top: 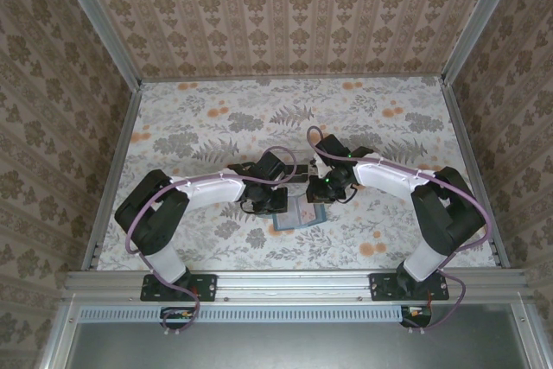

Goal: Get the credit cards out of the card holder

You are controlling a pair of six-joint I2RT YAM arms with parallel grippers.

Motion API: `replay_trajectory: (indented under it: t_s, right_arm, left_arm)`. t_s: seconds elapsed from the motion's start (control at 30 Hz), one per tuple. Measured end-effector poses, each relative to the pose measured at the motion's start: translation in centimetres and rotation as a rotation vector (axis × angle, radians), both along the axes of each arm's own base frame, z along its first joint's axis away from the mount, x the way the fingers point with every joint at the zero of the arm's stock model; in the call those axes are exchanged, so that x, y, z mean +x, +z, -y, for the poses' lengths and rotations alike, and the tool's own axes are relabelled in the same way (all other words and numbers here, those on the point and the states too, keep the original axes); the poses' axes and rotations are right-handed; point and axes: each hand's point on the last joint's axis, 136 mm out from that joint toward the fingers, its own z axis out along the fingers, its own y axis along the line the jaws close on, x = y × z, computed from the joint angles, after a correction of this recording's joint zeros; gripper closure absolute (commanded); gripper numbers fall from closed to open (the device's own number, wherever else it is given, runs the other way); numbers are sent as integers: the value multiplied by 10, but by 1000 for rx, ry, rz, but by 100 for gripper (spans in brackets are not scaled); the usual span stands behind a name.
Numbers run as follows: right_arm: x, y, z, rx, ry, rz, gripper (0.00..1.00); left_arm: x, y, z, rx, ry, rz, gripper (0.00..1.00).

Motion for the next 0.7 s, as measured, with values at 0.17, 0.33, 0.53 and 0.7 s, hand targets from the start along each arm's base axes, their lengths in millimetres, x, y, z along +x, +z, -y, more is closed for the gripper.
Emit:
replay_trajectory:
  t_s: [0.17,0.33,0.53,0.7]
  right_arm:
    - [0,2,-10,40,6,0,82]
    - [-3,0,-14,49,7,-12,88]
    - [-4,-3,-10,20,1,-12,96]
    - [-5,-8,-3,-21,-14,-12,97]
  left_arm:
    - [0,0,0,0,0,0,91]
    - [0,0,0,0,0,0,90]
    - [0,2,-3,12,1,8,85]
    - [0,8,-11,34,9,23,81]
